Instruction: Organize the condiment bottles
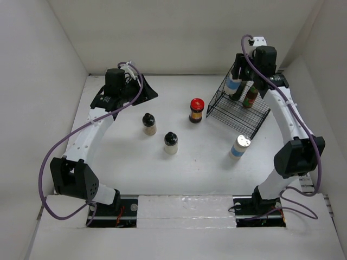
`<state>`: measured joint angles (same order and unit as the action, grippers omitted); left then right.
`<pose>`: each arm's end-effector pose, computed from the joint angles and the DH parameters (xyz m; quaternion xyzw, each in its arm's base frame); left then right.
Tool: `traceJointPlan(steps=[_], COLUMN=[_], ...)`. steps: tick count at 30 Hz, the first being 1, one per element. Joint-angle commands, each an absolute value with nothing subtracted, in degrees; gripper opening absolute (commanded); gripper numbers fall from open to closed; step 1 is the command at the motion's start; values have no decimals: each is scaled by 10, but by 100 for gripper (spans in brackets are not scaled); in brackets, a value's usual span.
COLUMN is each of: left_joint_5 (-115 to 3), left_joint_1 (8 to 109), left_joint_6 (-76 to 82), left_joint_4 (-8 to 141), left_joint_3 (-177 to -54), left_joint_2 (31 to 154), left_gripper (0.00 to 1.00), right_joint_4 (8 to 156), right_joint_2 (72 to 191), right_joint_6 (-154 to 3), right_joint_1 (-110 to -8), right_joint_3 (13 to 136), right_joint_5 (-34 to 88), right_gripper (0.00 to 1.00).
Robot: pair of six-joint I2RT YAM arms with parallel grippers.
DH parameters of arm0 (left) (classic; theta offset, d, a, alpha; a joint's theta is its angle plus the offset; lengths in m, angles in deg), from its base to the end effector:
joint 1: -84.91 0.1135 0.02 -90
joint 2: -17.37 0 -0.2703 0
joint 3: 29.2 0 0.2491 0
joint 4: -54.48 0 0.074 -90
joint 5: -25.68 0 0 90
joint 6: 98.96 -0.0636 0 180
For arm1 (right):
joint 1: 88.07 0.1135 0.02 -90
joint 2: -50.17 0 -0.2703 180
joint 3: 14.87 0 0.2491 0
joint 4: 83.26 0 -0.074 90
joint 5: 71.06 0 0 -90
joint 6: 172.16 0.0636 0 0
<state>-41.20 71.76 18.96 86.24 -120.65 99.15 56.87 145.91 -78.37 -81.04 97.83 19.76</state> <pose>0.3348 -0.1039 0.3730 0.0065 0.8203 -0.3476 0.4541 0.4088 0.0513 0.4015 -0.0275 0.8330 0.0580 0.5496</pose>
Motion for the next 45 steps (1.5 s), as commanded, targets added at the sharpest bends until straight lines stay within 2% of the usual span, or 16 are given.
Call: traceJointPlan(steps=[1, 8, 12, 13, 18, 21, 24, 29, 31, 34, 35, 36, 37, 38, 42, 45], left_joint_5=[-410, -400, -400, -400, -400, -400, -400, -394, -388, -388, -388, -388, -388, -388, -431, -458], left_joint_1=[715, 715, 715, 715, 715, 715, 715, 715, 715, 715, 715, 715, 715, 715, 683, 651], left_joint_6=[181, 181, 181, 181, 181, 181, 181, 186, 186, 186, 186, 186, 186, 186, 167, 157], left_joint_4=[854, 854, 854, 854, 849, 849, 849, 843, 843, 838, 838, 838, 838, 838, 856, 876], left_joint_3=[-1223, -1218, -1218, -1218, -1213, -1213, -1213, -1213, -1213, -1207, -1201, -1195, -1195, -1195, -1215, -1237], left_joint_2=[986, 986, 986, 986, 986, 986, 986, 986, 986, 986, 986, 986, 986, 986, 991, 1003], left_gripper=[51, 51, 51, 51, 51, 51, 51, 51, 51, 51, 51, 51, 51, 51, 51, 51], right_joint_4=[657, 697, 702, 697, 685, 662, 636, 602, 579, 530, 505, 474, 407, 371, 238, 221], right_joint_2=[1432, 1445, 1461, 1468, 1480, 1475, 1463, 1390, 1350, 1247, 1195, 1169, 1145, 1122, 1028, 1004], right_joint_6=[-801, -796, -785, -785, -766, -766, -766, -766, -766, -741, -716, -700, -684, -651, -580, -566], right_joint_1=[-796, -776, -776, -776, -776, -776, -776, -776, -757, -728, -721, -715, -703, -698, -684, -679], right_joint_3=[958, 871, 865, 865, 865, 881, 902, 922, 884, 814, 766, 743, 722, 682, 605, 564], right_joint_5=[175, 143, 143, 138, 151, 159, 159, 135, 103, 42, 30, 13, 8, 7, 35, 70], right_gripper=[30, 31, 37, 40, 77, 87, 92, 93, 88, 42, 21, 20, 22, 44, 92, 99])
